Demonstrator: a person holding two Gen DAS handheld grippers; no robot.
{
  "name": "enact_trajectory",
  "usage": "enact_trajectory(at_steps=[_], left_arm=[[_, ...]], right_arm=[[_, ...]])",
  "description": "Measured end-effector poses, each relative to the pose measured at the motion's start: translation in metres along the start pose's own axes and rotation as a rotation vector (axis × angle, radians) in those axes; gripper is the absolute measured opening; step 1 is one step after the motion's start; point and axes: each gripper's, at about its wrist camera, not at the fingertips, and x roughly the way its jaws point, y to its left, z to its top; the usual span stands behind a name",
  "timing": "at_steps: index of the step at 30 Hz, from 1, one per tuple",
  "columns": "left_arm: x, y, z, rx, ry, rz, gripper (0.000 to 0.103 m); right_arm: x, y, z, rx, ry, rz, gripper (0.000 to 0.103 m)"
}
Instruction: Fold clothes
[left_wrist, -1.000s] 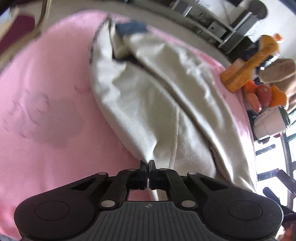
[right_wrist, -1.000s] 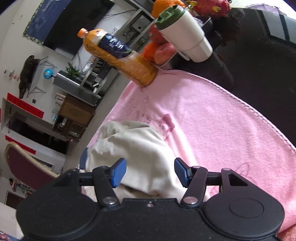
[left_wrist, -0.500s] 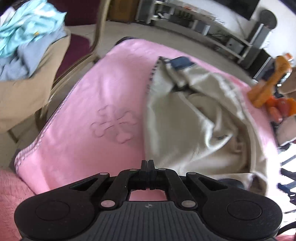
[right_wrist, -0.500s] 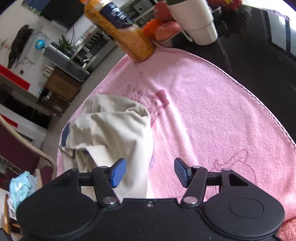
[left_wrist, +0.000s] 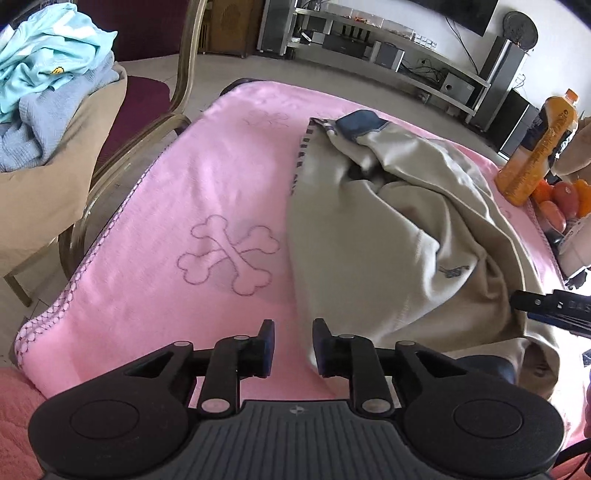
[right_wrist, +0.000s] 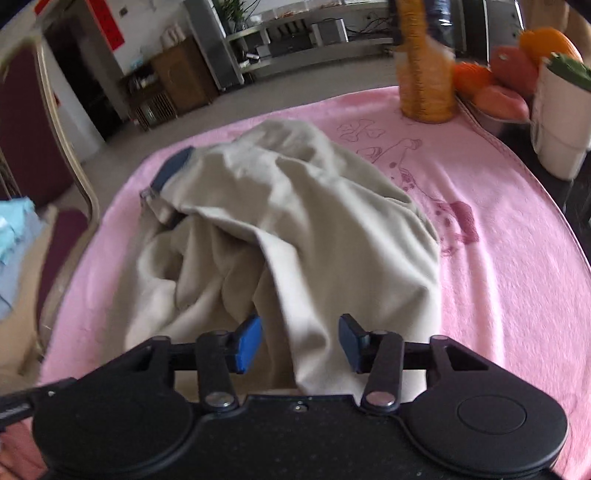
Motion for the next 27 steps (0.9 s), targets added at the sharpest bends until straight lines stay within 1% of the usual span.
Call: enact_trajectory(at_steps=[1, 2, 3, 4, 5, 7, 10, 14, 15, 17, 19, 20, 21, 23, 24, 25, 26, 27], left_arm=[[0.003, 0.001, 0.000, -0.001, 0.007, -0.001, 0.021], [0.005, 0.002, -0.001, -0.001, 0.014, -0.003, 0.021], [0.007, 0.002, -0.002, 0.000, 0.019, -0.005, 0.021], [0.009, 0.002, -0.003, 0.003, 0.023, -0.006, 0.021], [0.010, 0.002, -0.003, 0.007, 0.027, -0.007, 0.021], [0.011, 0.000, -0.004, 0.017, 0.026, -0.014, 0.021], [0.009, -0.001, -0.005, 0.025, 0.018, -0.020, 0.021], [0.003, -0.003, -0.006, 0.027, 0.009, -0.030, 0.021], [0.003, -0.004, -0.007, 0.029, 0.010, -0.032, 0.021], [0.002, -0.009, -0.009, 0.039, 0.013, -0.036, 0.022], [0.002, -0.013, -0.011, 0.049, 0.019, -0.042, 0.022], [0.002, -0.016, -0.012, 0.054, 0.022, -0.046, 0.023], [0.002, -0.018, -0.013, 0.058, 0.025, -0.048, 0.025], [0.001, -0.020, -0.015, 0.062, 0.026, -0.047, 0.026], [0.001, -0.021, -0.016, 0.063, 0.026, -0.047, 0.026], [0.000, -0.022, -0.017, 0.063, 0.026, -0.047, 0.027], [-0.001, -0.021, -0.016, 0.058, 0.023, -0.048, 0.027], [-0.001, -0.020, -0.016, 0.053, 0.021, -0.048, 0.027]], right_arm=[[0.002, 0.000, 0.000, 0.000, -0.005, -0.014, 0.034], [0.003, -0.001, 0.000, 0.002, -0.011, -0.027, 0.023], [0.005, -0.002, 0.000, 0.003, -0.017, -0.040, 0.017], [0.006, -0.002, 0.000, 0.005, -0.023, -0.053, 0.006], [0.003, -0.011, 0.003, 0.056, -0.032, -0.040, 0.004], [-0.008, -0.027, 0.007, 0.153, -0.081, -0.016, 0.003], [-0.032, -0.059, 0.009, 0.300, -0.163, -0.004, 0.003], [-0.074, -0.120, -0.003, 0.509, -0.281, -0.075, 0.003], [-0.081, -0.136, -0.008, 0.560, -0.296, -0.098, 0.003], [-0.092, -0.166, -0.022, 0.669, -0.303, -0.131, 0.003], [-0.095, -0.187, -0.037, 0.750, -0.271, -0.140, 0.002], [-0.093, -0.190, -0.042, 0.764, -0.242, -0.120, 0.002], [-0.091, -0.193, -0.046, 0.775, -0.213, -0.098, 0.003], [-0.087, -0.196, -0.052, 0.779, -0.157, -0.060, 0.008], [-0.086, -0.194, -0.054, 0.772, -0.142, -0.050, 0.009], [-0.088, -0.194, -0.057, 0.776, -0.132, -0.040, 0.021], [-0.089, -0.194, -0.060, 0.781, -0.123, -0.029, 0.036], [-0.090, -0.194, -0.061, 0.792, -0.122, -0.020, 0.041]])
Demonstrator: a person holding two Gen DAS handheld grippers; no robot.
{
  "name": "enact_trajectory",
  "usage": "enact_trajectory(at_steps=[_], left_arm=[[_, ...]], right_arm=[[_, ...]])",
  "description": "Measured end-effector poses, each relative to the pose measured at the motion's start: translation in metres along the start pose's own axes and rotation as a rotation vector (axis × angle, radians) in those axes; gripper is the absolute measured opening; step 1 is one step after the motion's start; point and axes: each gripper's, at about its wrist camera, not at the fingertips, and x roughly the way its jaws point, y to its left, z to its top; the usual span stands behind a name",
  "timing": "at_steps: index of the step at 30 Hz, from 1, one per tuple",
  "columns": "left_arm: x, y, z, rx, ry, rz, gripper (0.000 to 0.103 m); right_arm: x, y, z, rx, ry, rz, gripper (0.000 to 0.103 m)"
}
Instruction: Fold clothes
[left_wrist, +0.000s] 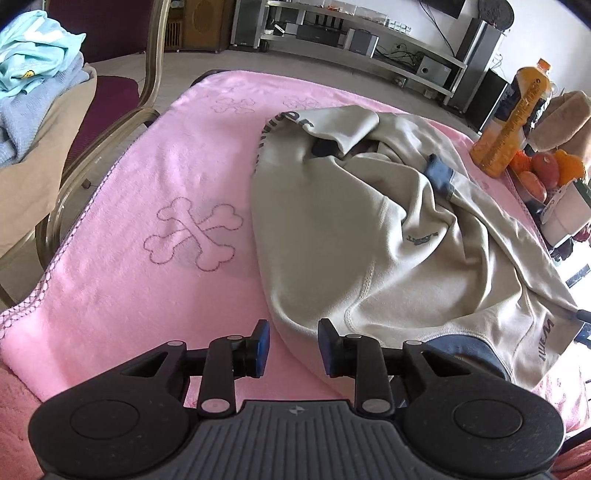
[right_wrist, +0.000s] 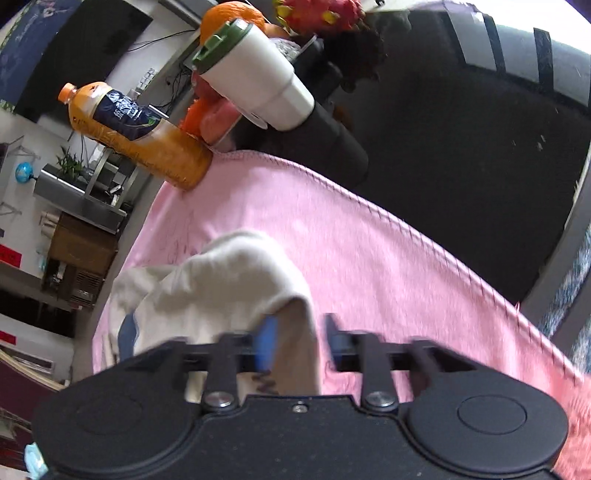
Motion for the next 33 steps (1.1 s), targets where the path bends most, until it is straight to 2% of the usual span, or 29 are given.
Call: enact_trajectory(at_steps=[2, 6, 7, 8, 9, 11, 15, 16, 17, 19, 21, 24, 28, 33], left_arm=[[-0.001, 0.002, 0.001, -0.011, -0.005, -0.002, 0.028], [0.001, 0.007, 0.002, -0.037, 0.004, -0.007, 0.028], [0.002, 0.009, 0.003, -0.046, 0.006, -0.009, 0.028], [0.002, 0.010, 0.003, -0.055, 0.009, -0.012, 0.028], [0.003, 0.012, 0.004, -0.064, 0.011, -0.015, 0.028], [0.004, 0.016, 0.005, -0.088, 0.013, -0.020, 0.028], [0.004, 0.027, 0.009, -0.146, 0.004, -0.023, 0.030], [0.004, 0.030, 0.011, -0.157, 0.000, -0.018, 0.031], [0.003, 0.034, 0.012, -0.169, -0.002, -0.014, 0.032], [0.003, 0.041, 0.015, -0.203, -0.005, -0.007, 0.033], [0.006, 0.047, 0.018, -0.244, 0.004, -0.010, 0.033], [0.015, 0.050, 0.022, -0.286, 0.037, -0.020, 0.033], [0.031, 0.046, 0.031, -0.315, 0.075, -0.039, 0.034], [0.056, 0.050, 0.043, -0.382, 0.105, -0.062, 0.037]], right_arm=[[-0.002, -0.004, -0.004, 0.021, 0.022, 0.010, 0.046], [0.014, -0.006, -0.016, 0.041, 0.096, 0.004, 0.045], [0.019, -0.007, -0.019, 0.046, 0.115, 0.002, 0.043], [0.023, -0.007, -0.020, 0.051, 0.122, 0.010, 0.033], [0.027, -0.007, -0.021, 0.056, 0.128, 0.019, 0.030], [0.035, -0.005, -0.023, 0.070, 0.134, 0.044, 0.029], [0.038, 0.002, -0.030, 0.049, 0.123, 0.034, 0.028], [0.039, 0.004, -0.032, 0.043, 0.120, 0.031, 0.011], [0.040, 0.006, -0.033, 0.038, 0.117, 0.028, 0.002], [0.023, -0.001, -0.032, 0.097, 0.027, 0.014, 0.002], [0.013, -0.010, -0.027, 0.160, -0.013, 0.020, 0.002], [0.019, -0.011, -0.026, 0.151, 0.001, -0.056, 0.002], [0.023, -0.002, -0.028, 0.104, 0.006, -0.104, 0.003], [0.021, -0.003, -0.029, 0.105, 0.013, -0.100, 0.004]])
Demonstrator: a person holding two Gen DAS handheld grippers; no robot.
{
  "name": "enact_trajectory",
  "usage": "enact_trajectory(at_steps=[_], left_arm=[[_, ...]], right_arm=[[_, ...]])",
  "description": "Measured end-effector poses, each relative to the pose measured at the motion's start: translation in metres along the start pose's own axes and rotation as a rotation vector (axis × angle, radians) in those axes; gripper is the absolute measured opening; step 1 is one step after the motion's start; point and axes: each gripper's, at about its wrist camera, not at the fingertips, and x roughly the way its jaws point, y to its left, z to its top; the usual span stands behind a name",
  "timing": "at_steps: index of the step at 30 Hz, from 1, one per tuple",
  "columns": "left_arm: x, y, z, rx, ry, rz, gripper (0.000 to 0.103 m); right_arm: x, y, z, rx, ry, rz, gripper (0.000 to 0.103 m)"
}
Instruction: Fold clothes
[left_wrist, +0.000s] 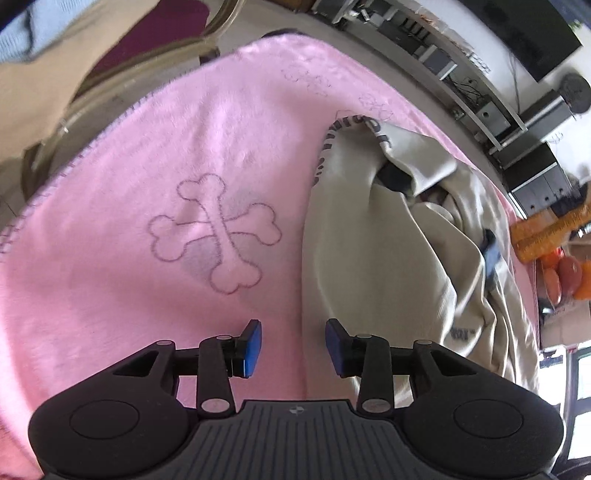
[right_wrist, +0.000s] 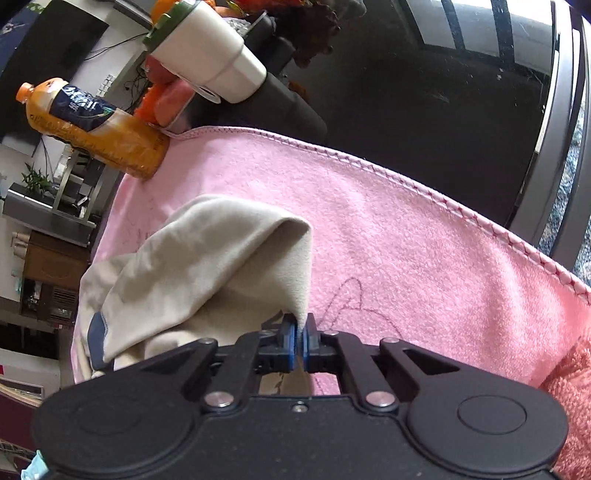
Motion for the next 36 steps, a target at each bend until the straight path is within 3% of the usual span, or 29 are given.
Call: enact_trajectory(at_steps=[5, 10, 13, 14, 15, 18, 25, 29, 32, 33, 36], left_arm=[[0.012, -0.010, 0.008, 0.001, -0.003, -0.038, 0.037], [0.017, -0.034, 0.002, 0.128, -0.009, 0.002, 0.037], [0.017, -0.034, 0.002, 0.155, -0.002, 0.000, 0.036], [0.017, -0.031, 0.003, 0.149, 0.001, 0.000, 0.034], [0.017, -0.029, 0.003, 0.143, 0.000, 0.008, 0.021], [0.013, -0.020, 0.003, 0.122, 0.012, 0.013, 0.000], [-0.044, -0.022, -0.008, 0.134, -0.089, -0.061, 0.000], [-0.087, -0.018, -0.018, 0.121, -0.154, -0.160, 0.000], [-0.094, -0.013, -0.022, 0.095, -0.150, -0.195, 0.000], [-0.087, -0.012, -0.023, 0.095, -0.128, -0.187, 0.013], [-0.056, -0.001, -0.023, 0.043, -0.043, -0.138, 0.033]], right_arm=[[0.000, -0.002, -0.001, 0.009, 0.008, 0.003, 0.005], [0.004, 0.002, -0.001, -0.002, 0.010, -0.001, 0.005], [0.006, 0.004, -0.001, -0.005, 0.012, -0.003, 0.005], [0.006, 0.004, -0.001, -0.006, 0.012, -0.004, 0.005], [0.006, 0.005, -0.001, -0.009, 0.012, -0.005, 0.005], [0.007, 0.006, -0.001, -0.018, 0.011, -0.006, 0.006], [0.004, 0.010, -0.002, -0.051, 0.000, 0.003, 0.004], [-0.005, 0.016, -0.004, -0.095, -0.023, 0.049, 0.003], [-0.006, 0.011, -0.002, -0.064, -0.016, 0.061, 0.003], [-0.005, 0.009, -0.001, -0.046, -0.010, 0.060, 0.003], [-0.004, 0.006, 0.000, -0.029, -0.002, 0.063, 0.003]])
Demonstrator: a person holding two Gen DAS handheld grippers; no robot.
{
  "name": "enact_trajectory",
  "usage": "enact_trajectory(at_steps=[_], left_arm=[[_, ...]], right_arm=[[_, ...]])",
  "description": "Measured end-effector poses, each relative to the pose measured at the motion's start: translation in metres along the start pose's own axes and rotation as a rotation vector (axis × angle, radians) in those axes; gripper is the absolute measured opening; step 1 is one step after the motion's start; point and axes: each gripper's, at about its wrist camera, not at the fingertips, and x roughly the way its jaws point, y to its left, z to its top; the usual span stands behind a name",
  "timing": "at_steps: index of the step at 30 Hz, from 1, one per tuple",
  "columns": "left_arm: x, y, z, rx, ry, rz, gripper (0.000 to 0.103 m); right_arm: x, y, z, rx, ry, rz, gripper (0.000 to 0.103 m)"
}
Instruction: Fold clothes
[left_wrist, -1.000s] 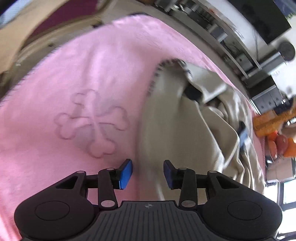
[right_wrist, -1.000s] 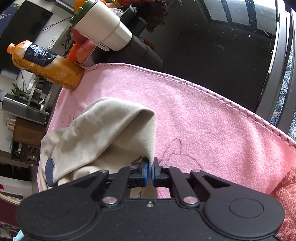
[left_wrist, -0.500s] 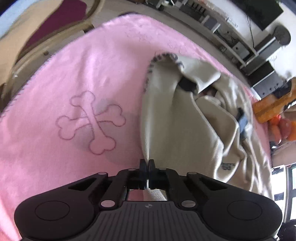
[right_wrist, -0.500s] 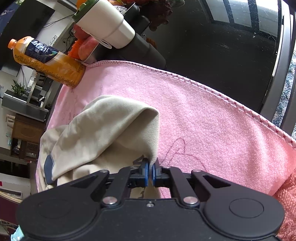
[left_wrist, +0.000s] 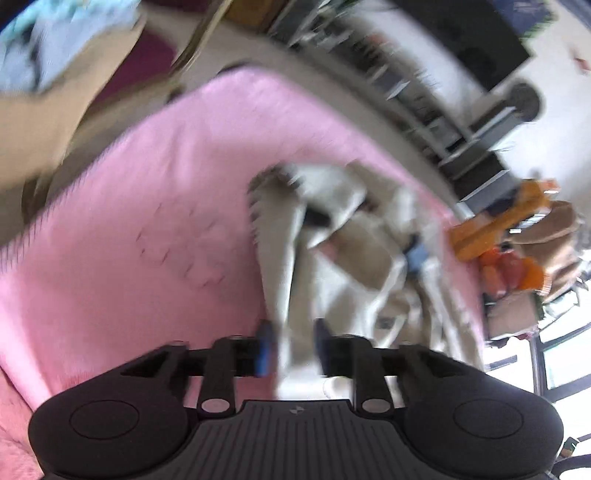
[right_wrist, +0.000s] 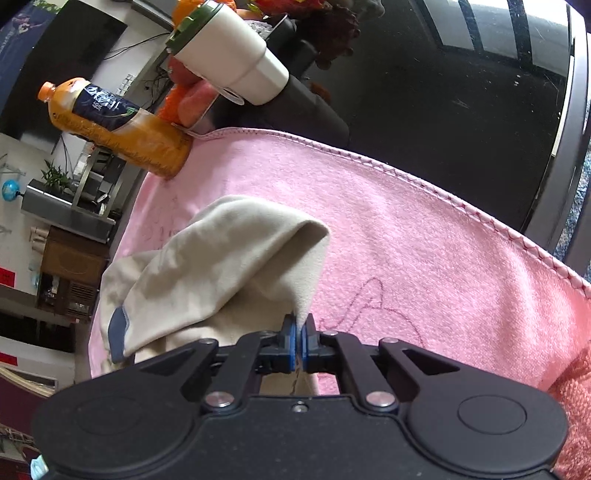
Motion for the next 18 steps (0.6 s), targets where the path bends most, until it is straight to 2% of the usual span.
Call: enact_trajectory(at_steps=[4, 7, 9, 12, 13, 14, 15, 16, 17, 18], left_arm=[[0.025, 0.019, -0.001, -0.069, 0.073, 0.028, 0.037], [0.031, 0.018, 0.000, -0.056, 0.058, 0.027, 0.044], [0.036, 0.017, 0.002, -0.058, 0.061, 0.004, 0.045], [0.046, 0.021, 0.005, -0.090, 0.093, -0.070, 0.046], [0.049, 0.023, 0.005, -0.103, 0.108, -0.092, 0.044], [0.052, 0.026, 0.005, -0.117, 0.120, -0.109, 0.036], [0.054, 0.029, 0.005, -0.132, 0.130, -0.124, 0.023], [0.053, 0.031, 0.005, -0.149, 0.131, -0.132, 0.015], [0.052, 0.034, 0.004, -0.167, 0.132, -0.141, 0.000], [0.051, 0.036, 0.004, -0.181, 0.128, -0.150, 0.000]], right_arm=[[-0.001, 0.003, -0.001, -0.026, -0.002, 0.010, 0.003], [0.001, 0.004, -0.001, -0.029, 0.006, 0.020, 0.004], [0.002, 0.006, -0.001, -0.034, 0.013, 0.026, 0.004], [0.004, 0.008, -0.002, -0.042, 0.021, 0.034, 0.005], [0.004, 0.008, -0.002, -0.040, 0.023, 0.036, 0.005], [0.004, 0.008, -0.002, -0.039, 0.025, 0.038, 0.006], [0.004, 0.007, -0.002, -0.037, 0.028, 0.040, 0.006], [0.004, 0.007, -0.001, -0.031, 0.030, 0.045, 0.006], [0.005, 0.006, -0.001, -0.024, 0.033, 0.049, 0.006], [0.005, 0.005, 0.000, -0.014, 0.036, 0.058, 0.006]])
